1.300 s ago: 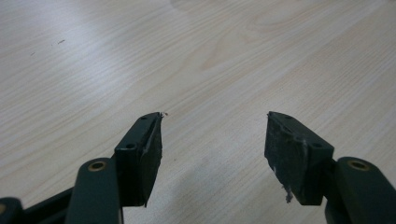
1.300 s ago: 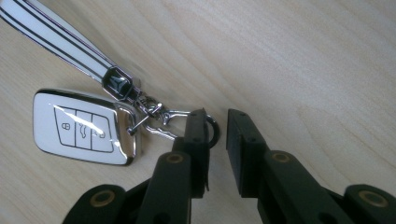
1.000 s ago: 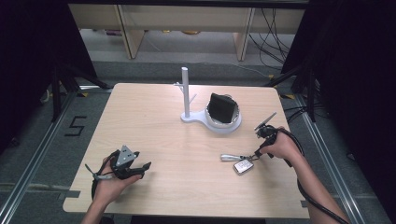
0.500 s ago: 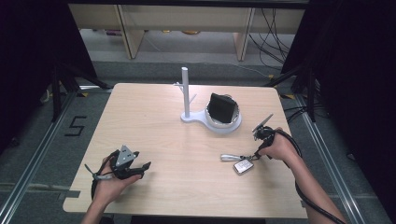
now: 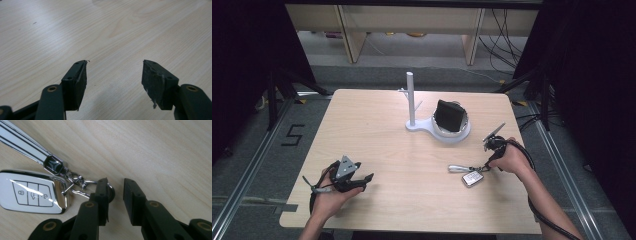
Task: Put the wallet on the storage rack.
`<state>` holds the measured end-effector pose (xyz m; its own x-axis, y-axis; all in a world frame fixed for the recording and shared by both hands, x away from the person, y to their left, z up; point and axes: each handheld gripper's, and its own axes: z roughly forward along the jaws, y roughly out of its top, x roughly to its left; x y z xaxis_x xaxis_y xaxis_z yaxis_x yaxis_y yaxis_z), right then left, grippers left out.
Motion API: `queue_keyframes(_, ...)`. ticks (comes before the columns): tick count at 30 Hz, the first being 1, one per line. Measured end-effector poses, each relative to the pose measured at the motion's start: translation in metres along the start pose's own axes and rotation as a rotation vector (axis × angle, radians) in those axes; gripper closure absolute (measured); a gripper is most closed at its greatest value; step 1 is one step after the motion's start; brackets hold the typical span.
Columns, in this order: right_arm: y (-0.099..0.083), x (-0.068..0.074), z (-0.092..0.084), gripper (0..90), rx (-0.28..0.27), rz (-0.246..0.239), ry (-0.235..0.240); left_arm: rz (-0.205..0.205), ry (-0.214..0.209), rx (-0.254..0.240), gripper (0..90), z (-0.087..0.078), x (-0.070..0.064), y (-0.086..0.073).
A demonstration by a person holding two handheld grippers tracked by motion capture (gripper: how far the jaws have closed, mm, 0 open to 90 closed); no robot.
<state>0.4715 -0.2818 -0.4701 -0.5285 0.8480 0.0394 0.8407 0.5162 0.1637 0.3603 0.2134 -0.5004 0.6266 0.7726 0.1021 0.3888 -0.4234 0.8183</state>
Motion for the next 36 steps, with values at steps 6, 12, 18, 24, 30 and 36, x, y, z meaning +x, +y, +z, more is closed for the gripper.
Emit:
queue_keyframes(6,-0.0009,0.0005,0.0003,77.6,0.008,0.039,0.002,-0.002,0.000,0.004,36.5,0.0006,-0.0004,-0.0001)
queue_keyframes(12,0.0003,0.0012,-0.0033,79.7,-0.013,0.049,0.005,0.005,-0.001,-0.001,36.5,-0.0001,0.0002,-0.0002)
queue_keyframes(18,-0.0015,-0.0014,-0.0037,80.8,-0.029,0.080,0.023,0.008,0.001,-0.001,36.5,-0.0002,0.0007,-0.0004)
queue_keyframes(24,-0.0019,-0.0036,0.0005,81.5,-0.020,0.074,0.036,0.007,0.000,-0.001,36.5,-0.0001,0.0004,0.0000)
queue_keyframes(30,-0.0017,-0.0018,0.0019,82.4,-0.024,0.082,0.020,0.004,0.000,0.001,36.5,0.0000,-0.0001,0.0000)
queue_keyframes(36,-0.0031,-0.0018,0.0029,83.2,-0.040,0.092,0.016,0.006,0.000,0.006,36.5,-0.0001,-0.0005,0.0001)
